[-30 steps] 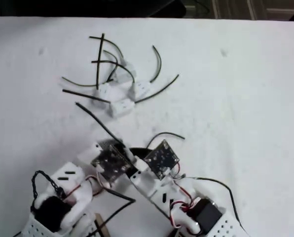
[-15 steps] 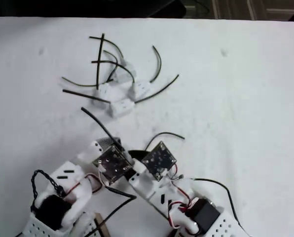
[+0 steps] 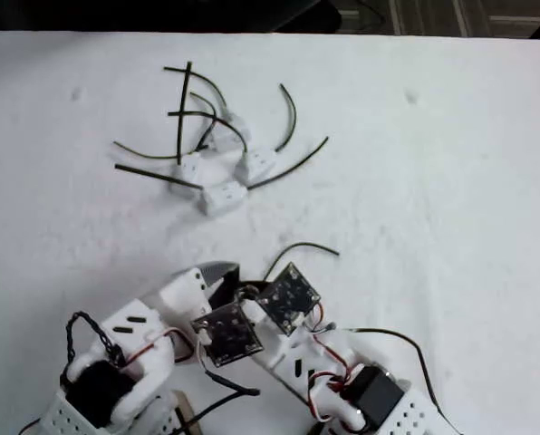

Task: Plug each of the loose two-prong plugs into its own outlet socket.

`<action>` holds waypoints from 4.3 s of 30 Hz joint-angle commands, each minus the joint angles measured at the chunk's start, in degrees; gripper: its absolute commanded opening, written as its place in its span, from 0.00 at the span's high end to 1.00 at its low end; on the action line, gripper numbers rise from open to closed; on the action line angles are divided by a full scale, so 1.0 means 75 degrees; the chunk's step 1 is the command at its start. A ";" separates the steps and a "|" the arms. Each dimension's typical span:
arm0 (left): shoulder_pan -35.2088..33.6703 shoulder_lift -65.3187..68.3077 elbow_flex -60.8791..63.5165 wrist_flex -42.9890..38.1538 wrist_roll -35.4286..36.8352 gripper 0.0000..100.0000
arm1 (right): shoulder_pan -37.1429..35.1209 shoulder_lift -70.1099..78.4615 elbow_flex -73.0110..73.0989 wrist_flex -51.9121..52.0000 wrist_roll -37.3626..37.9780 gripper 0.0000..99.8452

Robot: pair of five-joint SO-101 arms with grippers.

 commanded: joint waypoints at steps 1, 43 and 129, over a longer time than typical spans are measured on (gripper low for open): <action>0.0334 0.0006 -0.0340 0.0000 0.0012 0.98 | 0.0170 -0.0100 -0.0328 -0.0029 -0.0047 0.98; 0.0018 0.7637 -0.3012 0.0188 0.1875 0.77 | 0.6230 -0.0088 -0.0797 -0.0205 0.0703 0.98; -0.2198 1.1599 -0.5439 0.0434 -0.2321 0.70 | 0.6171 -0.0100 -0.0633 -0.0205 0.0703 0.98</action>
